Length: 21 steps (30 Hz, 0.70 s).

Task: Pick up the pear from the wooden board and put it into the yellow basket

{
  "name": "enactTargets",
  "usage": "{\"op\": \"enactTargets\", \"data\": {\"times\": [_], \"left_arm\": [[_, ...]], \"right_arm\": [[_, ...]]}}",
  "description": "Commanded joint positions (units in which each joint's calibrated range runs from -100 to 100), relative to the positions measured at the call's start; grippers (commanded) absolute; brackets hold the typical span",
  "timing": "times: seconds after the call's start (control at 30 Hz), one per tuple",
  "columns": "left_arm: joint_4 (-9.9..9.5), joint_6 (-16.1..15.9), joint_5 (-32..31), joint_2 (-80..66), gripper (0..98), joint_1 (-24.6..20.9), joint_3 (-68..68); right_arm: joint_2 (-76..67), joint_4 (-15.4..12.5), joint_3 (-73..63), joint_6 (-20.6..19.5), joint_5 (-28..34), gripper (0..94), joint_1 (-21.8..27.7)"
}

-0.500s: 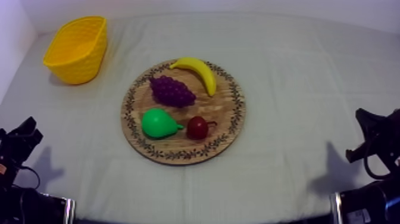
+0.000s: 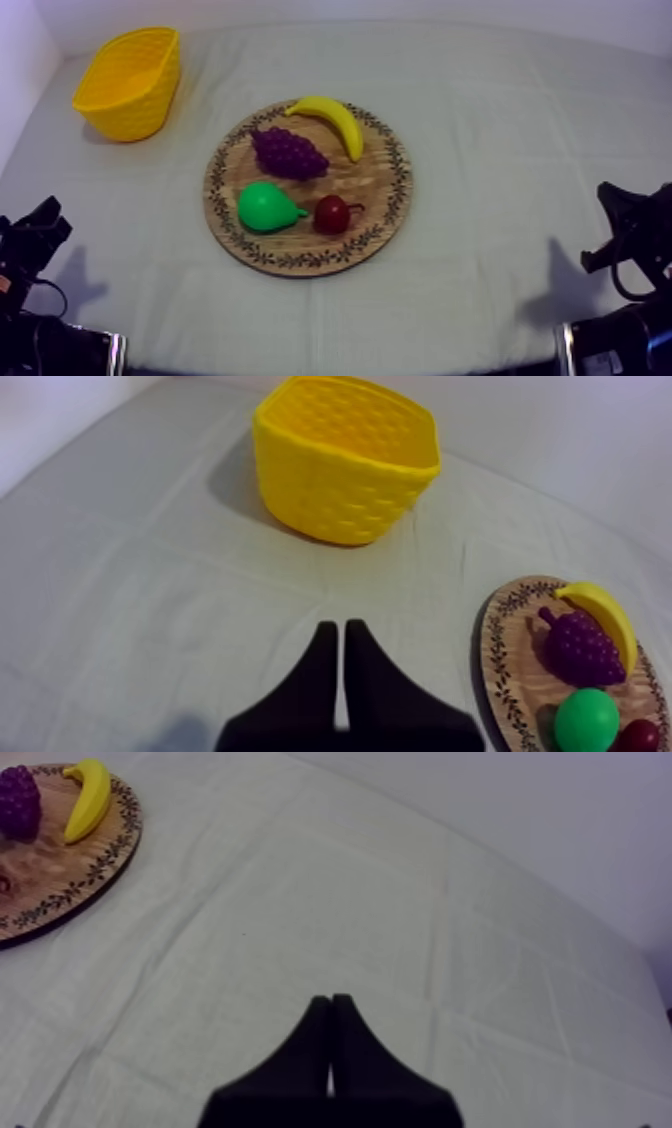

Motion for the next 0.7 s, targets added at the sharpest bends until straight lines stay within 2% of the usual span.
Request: {"op": "enactTargets", "data": {"times": [0.0, 0.37, 0.6, 0.67], "left_arm": [[-0.03, 0.00, -0.05, 0.01, 0.0, -0.02, 0.00], [-0.03, 0.89, -0.05, 0.01, 0.0, -0.28, 0.00], [0.25, 0.01, -0.27, 0.01, 0.0, 2.90, -0.12], [0.92, -0.35, -0.41, 0.11, 0.0, 3.93, -0.26]], "right_arm": [[-0.03, 0.00, -0.02, -0.03, 0.02, 0.4, -0.02], [-0.03, 0.00, -0.02, 0.00, 0.02, 0.4, -0.02], [-0.03, 0.00, -0.02, -0.02, 0.02, 0.4, -0.02], [-0.03, 0.00, -0.02, -0.02, 0.02, 0.4, -0.02]]}}
